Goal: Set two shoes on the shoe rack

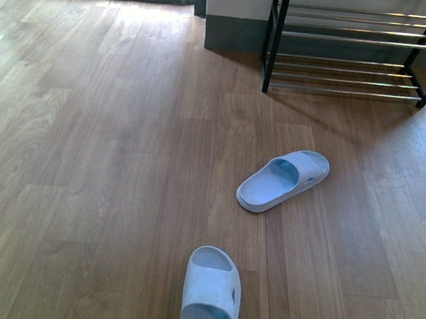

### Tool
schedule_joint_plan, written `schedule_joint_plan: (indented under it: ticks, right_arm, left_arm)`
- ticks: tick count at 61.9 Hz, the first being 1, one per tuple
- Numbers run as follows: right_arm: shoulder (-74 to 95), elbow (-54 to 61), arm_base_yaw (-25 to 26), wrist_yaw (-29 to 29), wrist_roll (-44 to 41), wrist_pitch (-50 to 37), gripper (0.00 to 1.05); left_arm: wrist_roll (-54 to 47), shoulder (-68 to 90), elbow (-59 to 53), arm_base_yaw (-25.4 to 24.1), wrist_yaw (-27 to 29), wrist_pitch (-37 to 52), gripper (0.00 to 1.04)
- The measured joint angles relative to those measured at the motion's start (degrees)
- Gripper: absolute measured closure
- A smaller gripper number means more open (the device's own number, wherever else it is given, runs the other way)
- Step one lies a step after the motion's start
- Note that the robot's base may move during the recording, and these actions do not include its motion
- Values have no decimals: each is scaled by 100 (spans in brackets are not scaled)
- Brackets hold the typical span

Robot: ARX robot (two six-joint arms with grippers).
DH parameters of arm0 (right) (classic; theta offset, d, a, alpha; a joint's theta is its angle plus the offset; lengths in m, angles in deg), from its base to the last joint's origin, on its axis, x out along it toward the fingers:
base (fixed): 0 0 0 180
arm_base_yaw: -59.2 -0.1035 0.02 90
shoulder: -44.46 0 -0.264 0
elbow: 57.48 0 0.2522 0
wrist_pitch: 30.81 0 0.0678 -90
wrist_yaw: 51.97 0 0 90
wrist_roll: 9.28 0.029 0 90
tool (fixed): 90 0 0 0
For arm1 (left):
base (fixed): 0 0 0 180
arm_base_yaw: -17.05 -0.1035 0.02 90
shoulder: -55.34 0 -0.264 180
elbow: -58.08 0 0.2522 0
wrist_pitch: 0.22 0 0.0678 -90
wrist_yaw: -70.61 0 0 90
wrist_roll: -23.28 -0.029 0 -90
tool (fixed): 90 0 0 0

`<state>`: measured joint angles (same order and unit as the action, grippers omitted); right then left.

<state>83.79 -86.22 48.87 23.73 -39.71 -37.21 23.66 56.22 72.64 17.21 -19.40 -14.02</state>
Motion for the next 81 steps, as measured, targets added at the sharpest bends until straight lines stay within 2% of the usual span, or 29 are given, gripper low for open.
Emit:
schedule_joint_plan:
  ticks: [6,16,30,47,56,68,74,81]
  right_arm:
    - [2118,-669,-343,481,393,-710,9]
    - [4763,-1003,-651,973,1021,-1558,9]
    - [8091,-1663,-1384,1609,1185,-2951,9]
    - [11077,-3215,-1871,1834,1331,-2653,9]
    - [11676,-3591,-2181,1663,1770,-2210,9]
    - [11932,-3923,-2315,1283,2420,-1589,9]
    - [11947,-4002,-2302,1198,2948,-1681,9]
    - [11951,-3980,-2304,1287,3051,-1882,9]
  left_arm:
    - [0,0,0,0,2,0,9]
    - [0,0,0,0,0,0,9]
    - [0,0,0,0,0,0,9]
    - [0,0,0,0,2,0,9]
    - [0,0,0,0,2,0,9]
    - [0,0,0,0,0,0,9]
    - [0,0,0,0,0,0,9]
    - [0,0,0,0,0,0,9]
